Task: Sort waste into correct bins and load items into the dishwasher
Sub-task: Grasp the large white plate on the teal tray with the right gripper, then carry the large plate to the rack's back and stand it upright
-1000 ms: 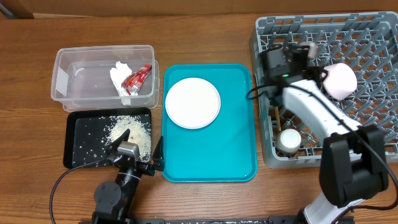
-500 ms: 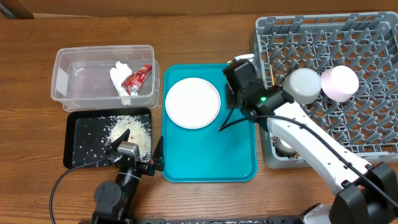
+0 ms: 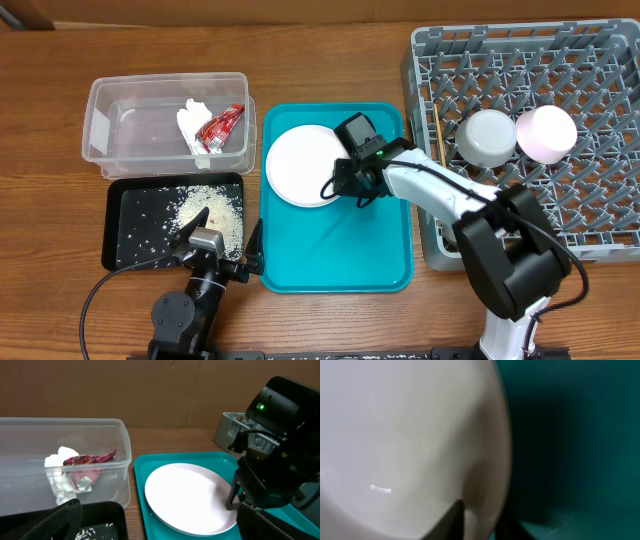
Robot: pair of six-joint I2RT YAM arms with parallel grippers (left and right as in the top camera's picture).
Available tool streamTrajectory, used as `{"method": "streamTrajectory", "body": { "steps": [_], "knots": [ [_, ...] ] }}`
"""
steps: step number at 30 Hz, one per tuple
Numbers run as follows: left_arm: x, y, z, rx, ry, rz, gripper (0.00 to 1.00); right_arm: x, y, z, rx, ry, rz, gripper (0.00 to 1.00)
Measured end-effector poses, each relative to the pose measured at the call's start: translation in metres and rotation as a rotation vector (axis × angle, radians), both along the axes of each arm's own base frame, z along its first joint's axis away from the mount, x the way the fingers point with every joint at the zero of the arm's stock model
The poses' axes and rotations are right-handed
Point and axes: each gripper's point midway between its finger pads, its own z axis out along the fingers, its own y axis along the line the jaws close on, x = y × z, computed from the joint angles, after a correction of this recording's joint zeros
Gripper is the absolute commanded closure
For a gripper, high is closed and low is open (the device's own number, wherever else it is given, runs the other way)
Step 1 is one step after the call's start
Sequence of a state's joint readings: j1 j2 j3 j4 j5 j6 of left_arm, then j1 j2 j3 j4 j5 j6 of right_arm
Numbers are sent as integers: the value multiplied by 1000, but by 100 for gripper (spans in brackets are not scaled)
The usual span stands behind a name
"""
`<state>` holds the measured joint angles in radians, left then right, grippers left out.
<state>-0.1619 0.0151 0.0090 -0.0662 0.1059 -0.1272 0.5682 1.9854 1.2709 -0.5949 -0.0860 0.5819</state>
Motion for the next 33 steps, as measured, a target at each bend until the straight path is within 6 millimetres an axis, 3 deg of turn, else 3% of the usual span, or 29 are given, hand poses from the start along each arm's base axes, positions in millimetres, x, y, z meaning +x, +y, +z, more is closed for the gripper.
{"method": "streamTrajectory", "body": {
  "steps": [7,10,12,16,18,20,23,27,33],
  "knots": [
    [0,0,0,0,0,0,0,-4,-10,6,-6,34,-50,96],
    [0,0,0,0,0,0,0,-3,-19,26,-22,-6,-53,96],
    [0,0,0,0,0,0,0,2,-30,55,-35,-78,-65,96],
    [0,0,0,0,0,0,0,19,-70,147,-79,-348,-142,96],
    [0,0,0,0,0,0,0,23,-100,194,-129,-496,-216,96],
    [0,0,0,0,0,0,0,22,-146,247,-223,-666,-345,96],
    [0,0,0,0,0,0,0,16,-199,286,-365,-790,-506,96],
    [0,0,0,0,0,0,0,15,-255,302,-565,-841,-682,96],
    [0,0,0,0,0,0,0,45,-299,286,-754,-828,-779,96]
  ]
}}
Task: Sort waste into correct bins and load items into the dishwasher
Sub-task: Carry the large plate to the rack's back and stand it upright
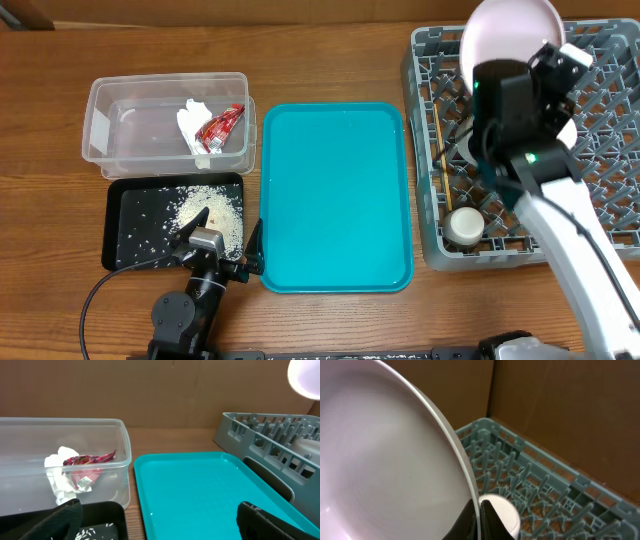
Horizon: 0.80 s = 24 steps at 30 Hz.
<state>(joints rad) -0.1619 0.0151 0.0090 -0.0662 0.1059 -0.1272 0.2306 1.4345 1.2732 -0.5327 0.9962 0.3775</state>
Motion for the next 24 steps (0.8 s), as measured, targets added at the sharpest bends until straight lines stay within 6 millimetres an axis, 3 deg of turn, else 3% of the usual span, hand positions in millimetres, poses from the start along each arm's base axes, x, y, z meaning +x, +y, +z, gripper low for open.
{"method": "streamTrajectory", "body": {
  "steps": [4,11,18,24],
  "knots": [
    [0,0,0,0,0,0,0,27,-10,-26,-79,72,-20,96],
    [0,0,0,0,0,0,0,60,-3,-76,-164,202,18,96],
    [0,0,0,0,0,0,0,68,1,-94,-177,243,44,56],
    [0,0,0,0,0,0,0,68,18,-91,-212,263,82,53]
  ]
}}
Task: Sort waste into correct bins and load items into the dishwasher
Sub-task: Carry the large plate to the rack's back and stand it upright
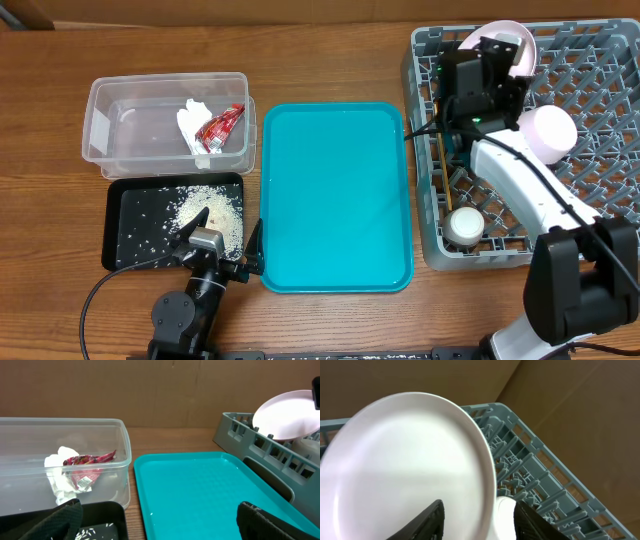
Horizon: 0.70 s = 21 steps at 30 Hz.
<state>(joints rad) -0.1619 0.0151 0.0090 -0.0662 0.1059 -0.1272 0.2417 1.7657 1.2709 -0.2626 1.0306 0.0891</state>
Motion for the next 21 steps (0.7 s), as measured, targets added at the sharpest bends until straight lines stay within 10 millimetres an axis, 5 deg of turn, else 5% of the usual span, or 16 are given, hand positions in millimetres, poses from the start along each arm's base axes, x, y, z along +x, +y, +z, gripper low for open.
{"method": "streamTrajectory", "body": {
  "steps": [5,7,10,15,21],
  "knots": [
    [0,0,0,0,0,0,0,-6,27,20,-8,-31,55,64],
    [0,0,0,0,0,0,0,-11,36,35,-8,-50,79,80],
    [0,0,0,0,0,0,0,-18,37,56,8,-104,82,90],
    [0,0,0,0,0,0,0,-21,1,60,29,-129,1,96],
    [0,0,0,0,0,0,0,-26,-65,26,205,-66,-62,96]
  ]
}}
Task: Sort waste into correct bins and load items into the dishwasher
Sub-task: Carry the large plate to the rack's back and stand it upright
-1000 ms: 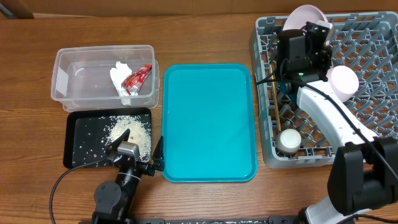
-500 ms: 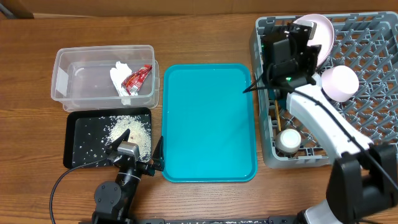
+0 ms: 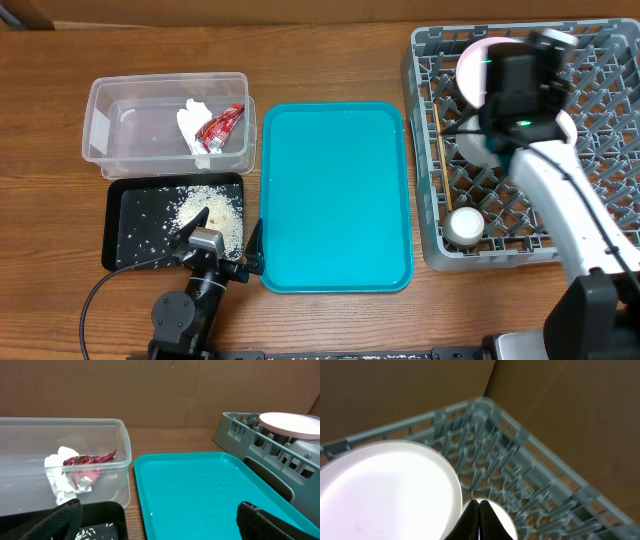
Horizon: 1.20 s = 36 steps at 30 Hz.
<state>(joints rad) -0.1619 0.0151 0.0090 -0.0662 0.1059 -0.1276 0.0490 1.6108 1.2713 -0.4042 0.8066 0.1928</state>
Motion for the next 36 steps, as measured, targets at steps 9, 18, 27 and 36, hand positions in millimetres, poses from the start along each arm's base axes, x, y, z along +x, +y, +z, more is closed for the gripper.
{"method": "streamTrajectory", "body": {
  "steps": [9,18,27,36],
  "knots": [
    [0,0,0,0,0,0,0,0,-39,-43,480,-16,153,54],
    [0,0,0,0,0,0,0,1,-5,-58,797,-43,232,46],
    [0,0,0,0,0,0,0,-4,10,-108,985,47,112,46],
    [0,0,0,0,0,0,0,9,14,-119,1026,24,111,50]
  ]
}}
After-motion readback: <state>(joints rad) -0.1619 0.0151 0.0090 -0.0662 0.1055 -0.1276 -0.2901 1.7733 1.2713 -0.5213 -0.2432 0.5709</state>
